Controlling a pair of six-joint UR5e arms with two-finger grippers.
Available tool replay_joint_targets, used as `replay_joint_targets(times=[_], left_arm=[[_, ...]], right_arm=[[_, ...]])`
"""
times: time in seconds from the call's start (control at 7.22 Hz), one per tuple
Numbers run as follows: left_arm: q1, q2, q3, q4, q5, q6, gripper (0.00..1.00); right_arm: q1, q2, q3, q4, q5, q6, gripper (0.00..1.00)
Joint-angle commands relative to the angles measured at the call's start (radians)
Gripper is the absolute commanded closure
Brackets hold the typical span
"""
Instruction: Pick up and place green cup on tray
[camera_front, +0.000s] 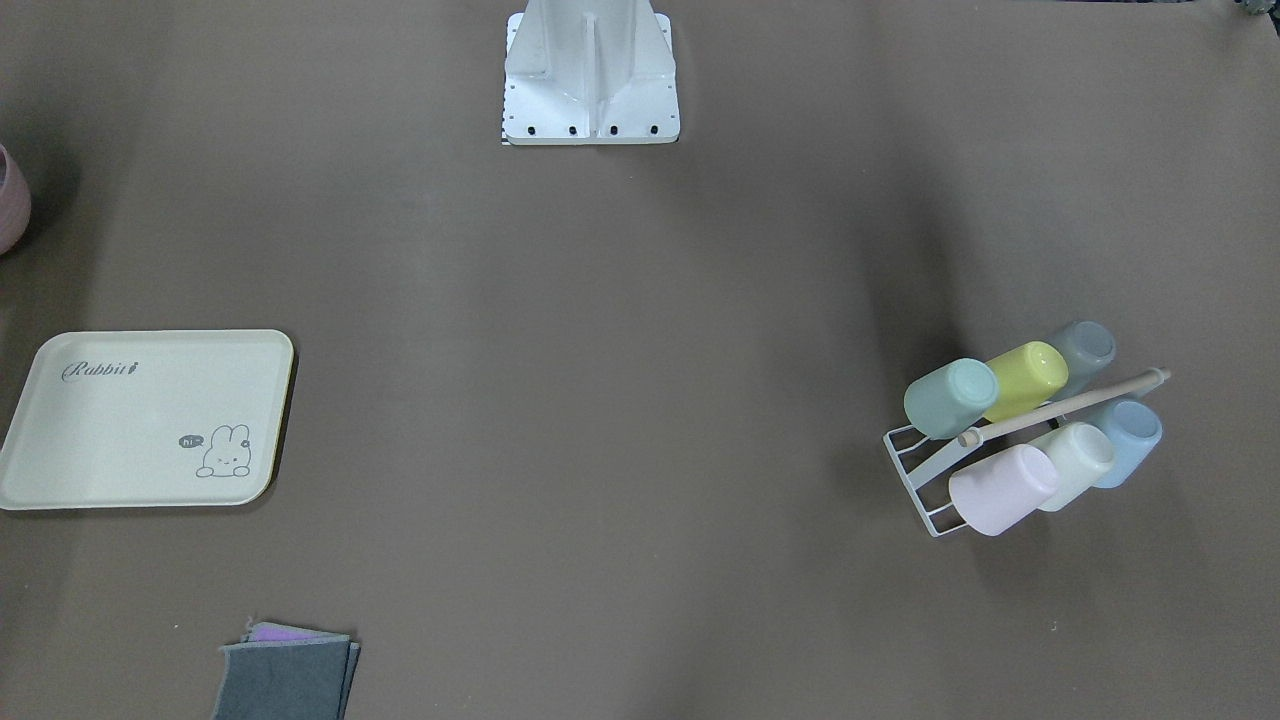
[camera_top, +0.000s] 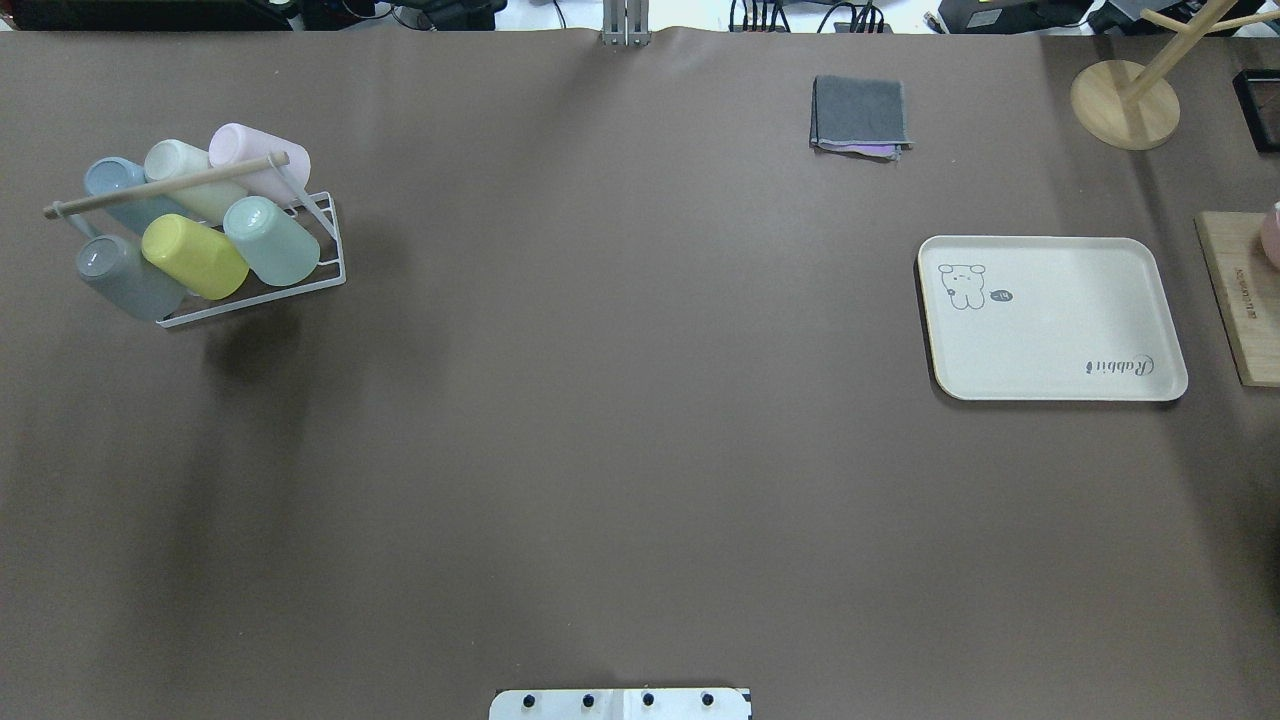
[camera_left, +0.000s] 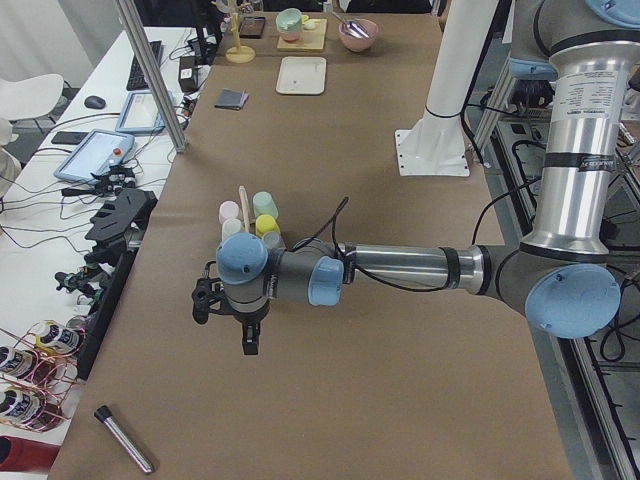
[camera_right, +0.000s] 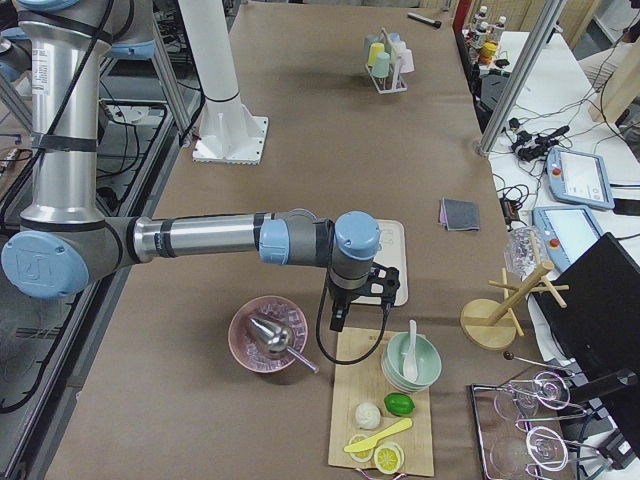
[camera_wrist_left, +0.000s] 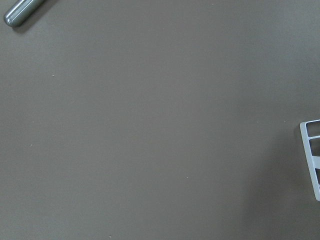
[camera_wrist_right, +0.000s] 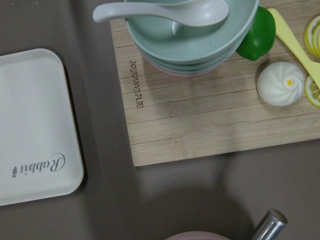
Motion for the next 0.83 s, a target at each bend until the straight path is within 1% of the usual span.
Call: replay_joint_targets(times=[0.0, 0.28, 0.69], left_arm=[[0.0, 0.0, 0.001, 0.0, 0.001, 0.0, 0.01], [0.0, 0.0, 0.001, 0.0, 0.001, 0.0, 0.01], [0.0, 0.0, 0.001, 0.0, 0.001, 0.0, 0.01]], right_arm=[[-0.079, 0.051, -0.011, 0.001, -0.004, 0.022, 0.0], [-0.121, 0.116, -0.073, 0.002, -0.004, 0.023, 0.0], [-0.159, 0.174, -0.191, 0.015, -0.002, 0.032, 0.0]])
